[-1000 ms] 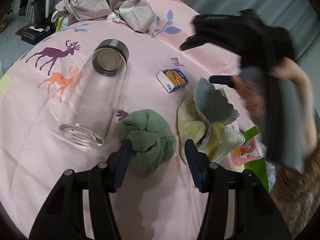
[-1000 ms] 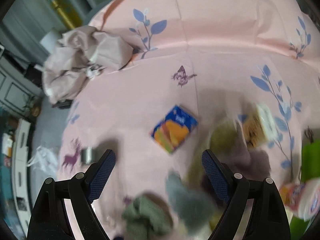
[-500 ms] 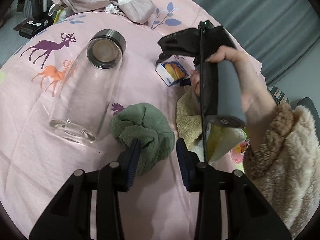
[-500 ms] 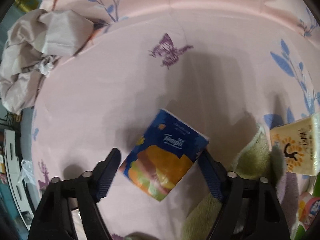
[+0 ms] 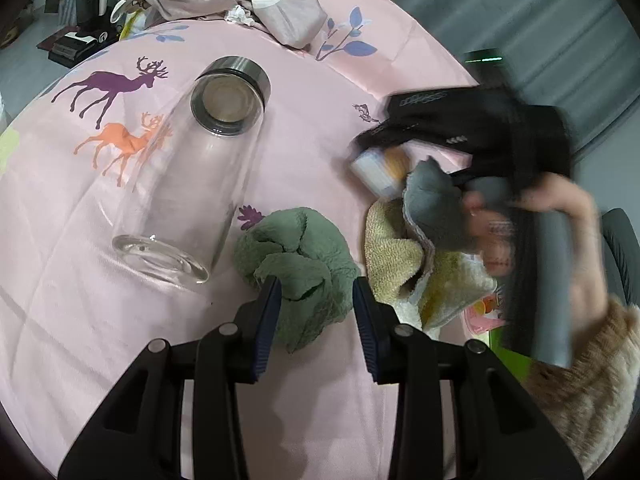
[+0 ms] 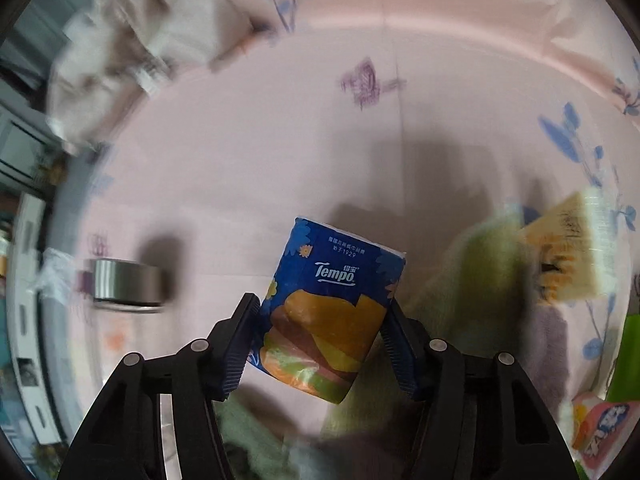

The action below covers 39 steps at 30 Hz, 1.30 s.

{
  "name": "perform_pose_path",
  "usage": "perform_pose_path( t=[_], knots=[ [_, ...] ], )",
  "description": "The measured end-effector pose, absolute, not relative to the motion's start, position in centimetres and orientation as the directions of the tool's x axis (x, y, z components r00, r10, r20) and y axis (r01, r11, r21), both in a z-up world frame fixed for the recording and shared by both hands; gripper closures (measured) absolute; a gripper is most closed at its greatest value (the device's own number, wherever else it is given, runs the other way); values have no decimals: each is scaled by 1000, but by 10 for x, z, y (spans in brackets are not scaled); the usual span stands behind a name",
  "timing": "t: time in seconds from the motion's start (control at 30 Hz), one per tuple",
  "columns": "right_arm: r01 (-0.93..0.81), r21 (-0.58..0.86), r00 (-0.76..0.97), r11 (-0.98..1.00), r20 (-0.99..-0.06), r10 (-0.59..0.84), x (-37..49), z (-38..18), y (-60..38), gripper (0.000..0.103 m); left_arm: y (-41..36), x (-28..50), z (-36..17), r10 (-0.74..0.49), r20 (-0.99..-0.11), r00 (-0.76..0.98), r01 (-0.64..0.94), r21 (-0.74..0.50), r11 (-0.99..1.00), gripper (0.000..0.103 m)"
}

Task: Organize soft objects
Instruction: 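Move the right gripper to the table and grasp the blue Tempo tissue pack, then lift the blue Tempo tissue pack with the right gripper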

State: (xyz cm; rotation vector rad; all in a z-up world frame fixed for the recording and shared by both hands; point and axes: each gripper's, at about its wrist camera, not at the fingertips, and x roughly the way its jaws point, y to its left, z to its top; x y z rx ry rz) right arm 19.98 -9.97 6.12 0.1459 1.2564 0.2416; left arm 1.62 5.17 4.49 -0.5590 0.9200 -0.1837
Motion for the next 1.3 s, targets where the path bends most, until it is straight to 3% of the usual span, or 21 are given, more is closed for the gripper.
perform_pose_path(
  t=[0.17,0.3,0.43,0.63,0.8,0.87,0.9,0.97,1.1,1.3],
  knots=[
    [-181,337,423,924,-821,382,157,131,-120,41,51,12,48,-376,-696,611,-79,-526,847,69],
    [-266,360,460,894,-768,446,102,156,-129,41,52,9,47,-360,-703,613,-90,-515,852,69],
    [-284,378,461,881,-752,472,60,134,-141,41,50,6,48,-356,-704,615,-82,-506,859,68],
    [-179,303,364,936,-864,349,36,67,-146,41,44,4,47,-329,-717,615,-84,-474,877,68],
    [-175,326,293,929,-884,365,21,37,-147,40,39,5,40,-317,-739,595,-82,-448,890,68],
    [-172,304,310,937,-886,344,20,36,-146,36,37,3,41,-309,-741,597,-78,-437,896,68],
    [-164,297,323,941,-885,336,20,39,-147,27,37,1,41,-307,-739,600,-77,-434,897,68],
    [-150,297,360,943,-872,332,16,47,-153,20,36,-1,42,-309,-735,604,-69,-434,898,66],
    [-116,337,416,934,-838,354,11,60,-170,20,29,-3,41,-340,-737,584,-30,-438,898,66],
    [-47,453,466,890,-778,421,10,66,-192,20,9,-8,33,-519,-724,454,111,-532,839,66]
  ],
)
